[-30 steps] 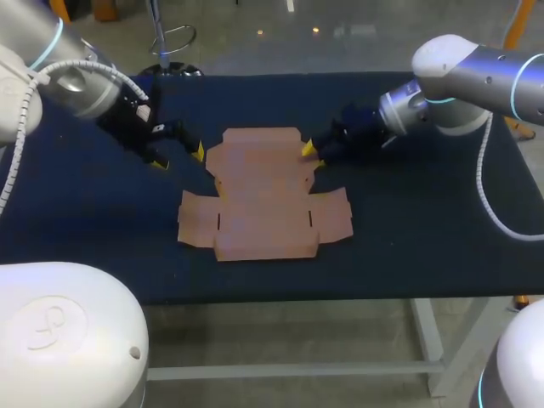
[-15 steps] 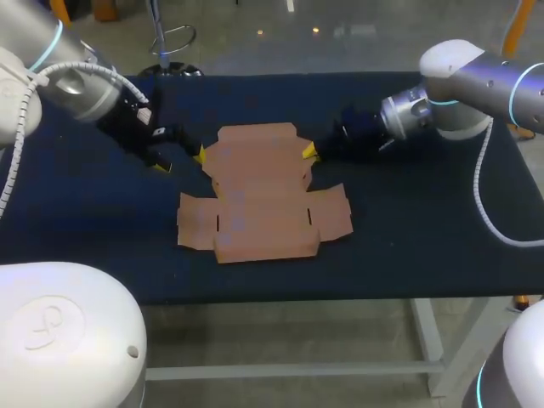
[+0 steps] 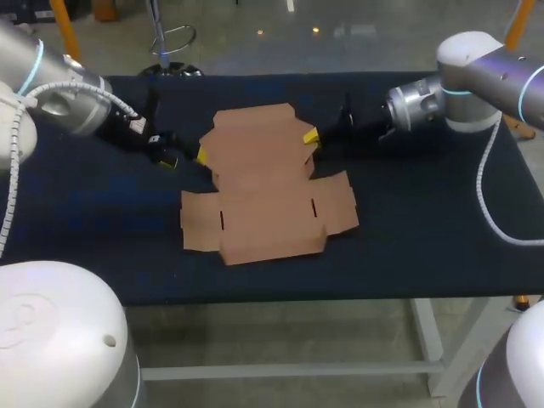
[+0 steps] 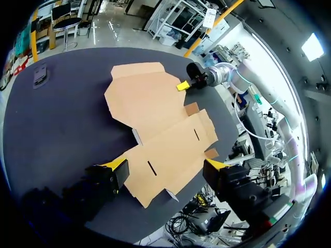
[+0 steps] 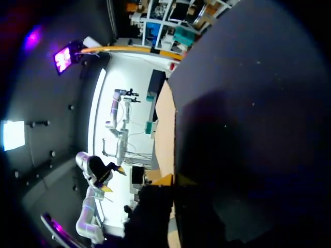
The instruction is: Assemble the packaging by folding the flat box into shape, placing the metal phone stand inside, and closing the box properly
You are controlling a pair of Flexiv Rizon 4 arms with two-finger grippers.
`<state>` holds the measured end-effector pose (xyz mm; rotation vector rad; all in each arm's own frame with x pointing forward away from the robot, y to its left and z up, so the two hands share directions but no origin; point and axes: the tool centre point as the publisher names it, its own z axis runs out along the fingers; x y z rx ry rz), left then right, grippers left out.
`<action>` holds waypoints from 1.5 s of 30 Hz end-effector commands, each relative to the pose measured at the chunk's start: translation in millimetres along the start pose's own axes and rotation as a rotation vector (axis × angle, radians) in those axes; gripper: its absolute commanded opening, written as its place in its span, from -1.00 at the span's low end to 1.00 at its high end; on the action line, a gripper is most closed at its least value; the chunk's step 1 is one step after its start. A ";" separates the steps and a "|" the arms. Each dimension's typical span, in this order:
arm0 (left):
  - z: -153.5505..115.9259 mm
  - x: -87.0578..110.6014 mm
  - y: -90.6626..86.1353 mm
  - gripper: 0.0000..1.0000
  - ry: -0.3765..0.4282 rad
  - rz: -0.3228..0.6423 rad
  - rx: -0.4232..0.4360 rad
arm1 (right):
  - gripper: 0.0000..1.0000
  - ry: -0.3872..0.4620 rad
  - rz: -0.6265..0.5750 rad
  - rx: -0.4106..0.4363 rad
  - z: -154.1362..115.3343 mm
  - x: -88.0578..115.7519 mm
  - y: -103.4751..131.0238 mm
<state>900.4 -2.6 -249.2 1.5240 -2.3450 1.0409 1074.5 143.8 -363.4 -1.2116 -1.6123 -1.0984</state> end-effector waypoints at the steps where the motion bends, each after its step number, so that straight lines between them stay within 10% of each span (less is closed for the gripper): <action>1: 2.5 0.2 5.9 1.00 0.006 0.047 0.073 | -1.00 0.005 -0.022 0.001 -9.5 11.2 -1.1; 26: 7.8 -3.9 -11.7 1.00 0.075 0.200 0.220 | -1.00 0.027 -0.099 0.051 -29.3 46.5 -16.0; 45: 12.7 -18.9 -53.6 1.00 0.303 0.412 0.401 | -1.00 0.072 -0.445 -0.151 -47.6 102.4 -32.3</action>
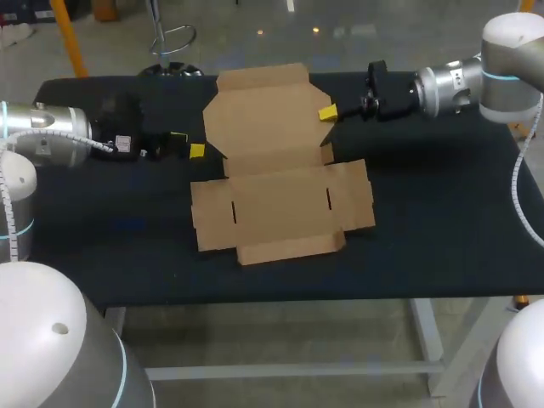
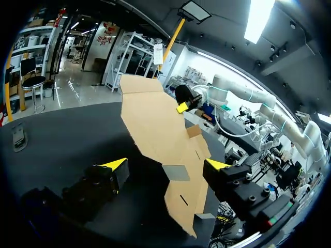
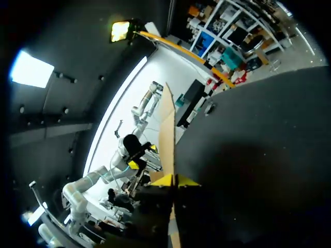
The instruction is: Assemble the packaging by folding the flat box into shape, placing the metal phone stand inside, and closing the box properly
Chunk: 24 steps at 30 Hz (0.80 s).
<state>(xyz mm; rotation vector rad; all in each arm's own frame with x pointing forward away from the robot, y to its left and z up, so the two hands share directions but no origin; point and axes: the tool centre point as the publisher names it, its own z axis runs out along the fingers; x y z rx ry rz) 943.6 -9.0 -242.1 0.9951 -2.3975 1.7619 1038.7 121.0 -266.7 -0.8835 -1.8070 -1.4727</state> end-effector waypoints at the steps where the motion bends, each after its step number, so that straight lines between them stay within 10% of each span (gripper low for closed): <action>1: 6.8 -13.0 -9.6 1.00 0.088 0.033 0.010 | -1.00 -0.031 -0.049 -0.064 -2.3 14.8 -4.3; 24: 54.4 -35.1 -64.6 0.94 0.269 0.173 0.071 | -1.00 0.018 -0.208 -0.145 -8.7 36.8 -2.7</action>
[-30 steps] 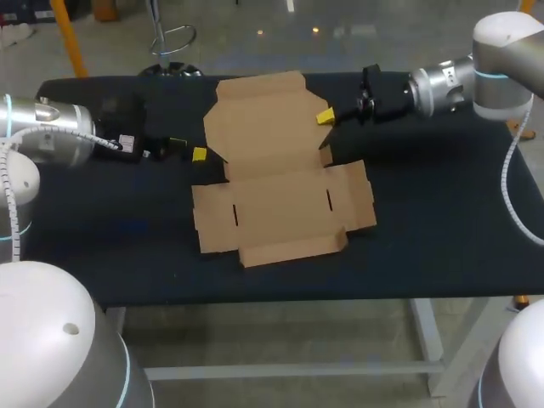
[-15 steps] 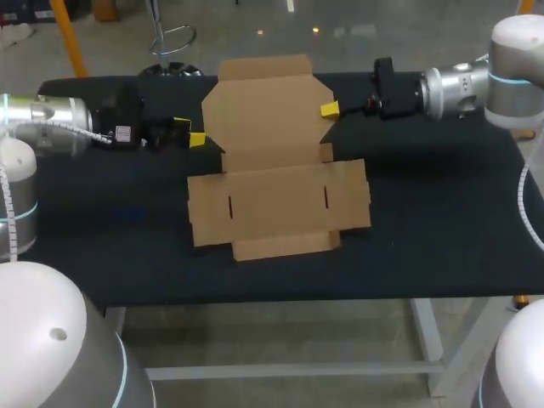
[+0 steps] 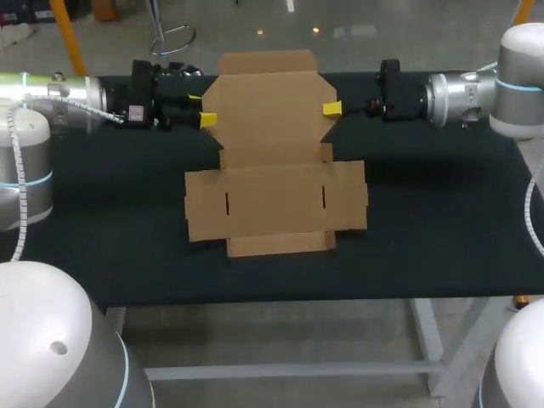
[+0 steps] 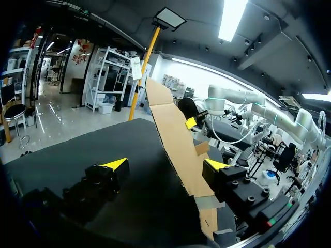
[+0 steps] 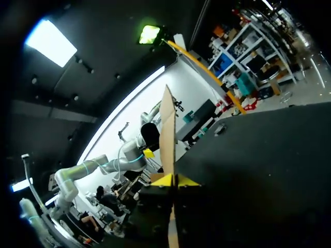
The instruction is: Assemble the packaging by folding the flat box into shape, placing the metal phone stand inside, and closing the box properly
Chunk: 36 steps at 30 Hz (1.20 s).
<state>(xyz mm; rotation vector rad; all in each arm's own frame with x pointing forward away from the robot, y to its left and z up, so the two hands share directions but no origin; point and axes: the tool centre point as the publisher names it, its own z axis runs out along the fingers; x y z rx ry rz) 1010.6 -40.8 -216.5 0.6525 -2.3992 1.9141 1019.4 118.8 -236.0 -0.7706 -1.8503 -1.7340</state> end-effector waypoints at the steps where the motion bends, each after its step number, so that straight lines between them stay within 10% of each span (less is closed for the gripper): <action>1: 14.2 -8.2 -3.9 0.90 0.121 0.002 0.009 | -1.00 0.003 -0.011 -0.020 -3.0 1.9 -2.7; 36: 67.3 12.8 -23.3 -0.05 0.285 0.049 0.033 | -1.00 0.022 -0.070 -0.049 4.6 0.0 11.9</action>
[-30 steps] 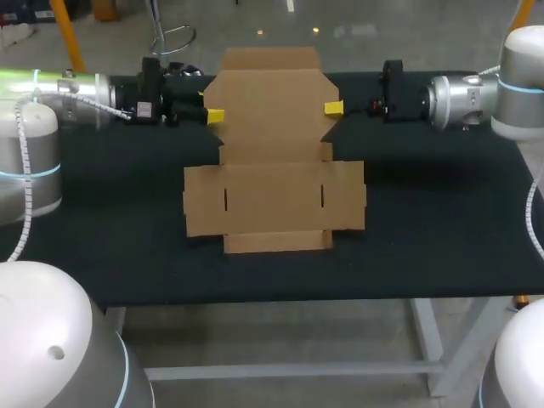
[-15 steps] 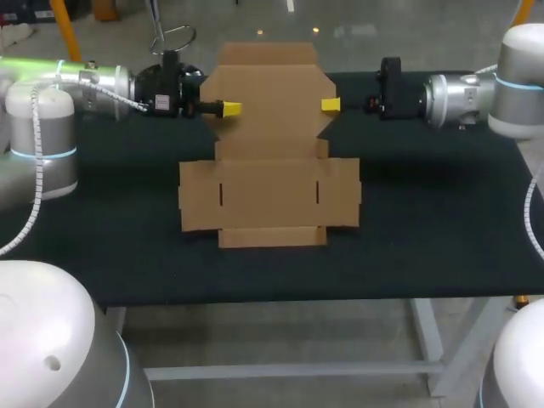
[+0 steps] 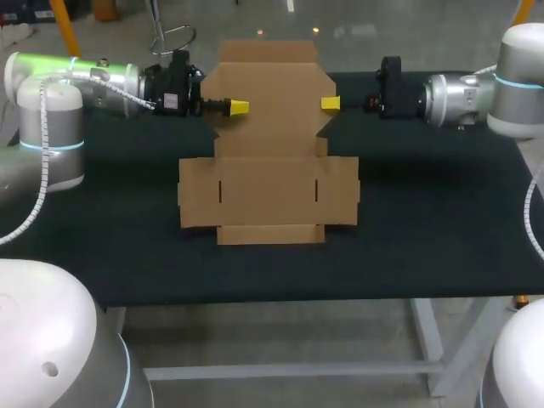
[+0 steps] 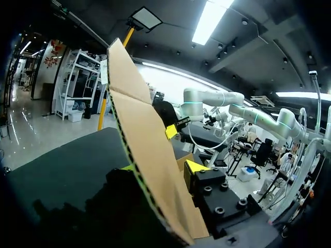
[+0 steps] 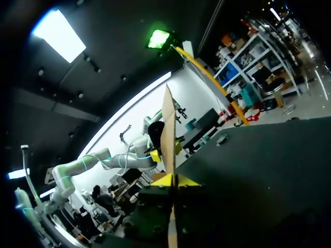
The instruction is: Assemble the packaging by folding the flat box into shape, placing the metal phone stand inside, and closing the box properly
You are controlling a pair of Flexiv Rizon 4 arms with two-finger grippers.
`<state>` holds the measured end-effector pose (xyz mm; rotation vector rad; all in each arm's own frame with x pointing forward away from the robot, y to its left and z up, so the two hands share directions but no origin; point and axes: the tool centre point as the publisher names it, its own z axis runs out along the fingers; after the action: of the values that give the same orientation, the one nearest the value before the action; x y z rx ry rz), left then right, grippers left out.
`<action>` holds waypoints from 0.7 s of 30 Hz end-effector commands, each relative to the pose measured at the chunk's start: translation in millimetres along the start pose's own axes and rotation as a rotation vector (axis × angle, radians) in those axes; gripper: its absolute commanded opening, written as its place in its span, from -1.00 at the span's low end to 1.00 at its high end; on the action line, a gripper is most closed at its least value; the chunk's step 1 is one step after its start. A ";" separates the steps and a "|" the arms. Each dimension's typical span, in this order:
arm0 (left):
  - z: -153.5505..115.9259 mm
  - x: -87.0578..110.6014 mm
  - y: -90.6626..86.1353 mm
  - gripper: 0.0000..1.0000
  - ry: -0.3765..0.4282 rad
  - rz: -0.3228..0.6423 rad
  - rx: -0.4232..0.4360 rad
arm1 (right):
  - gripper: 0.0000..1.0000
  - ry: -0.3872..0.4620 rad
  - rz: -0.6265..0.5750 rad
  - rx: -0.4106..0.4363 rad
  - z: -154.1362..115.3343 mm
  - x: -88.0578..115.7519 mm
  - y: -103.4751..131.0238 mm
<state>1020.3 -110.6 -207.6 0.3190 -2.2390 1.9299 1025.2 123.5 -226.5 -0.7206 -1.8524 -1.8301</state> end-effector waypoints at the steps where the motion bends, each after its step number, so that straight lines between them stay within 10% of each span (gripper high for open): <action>1: 1.6 -2.9 0.3 -0.07 0.021 -0.001 -0.008 | -1.00 0.009 0.000 0.000 0.5 -2.8 0.8; 21: -1.4 -1.3 7.7 -0.44 0.014 -0.017 -0.028 | -1.00 0.016 -0.015 -0.002 -2.4 1.9 1.9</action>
<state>1018.9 -109.3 -213.9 0.3215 -2.2487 1.8845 1024.4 122.4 -223.1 -0.7013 -1.8553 -1.8382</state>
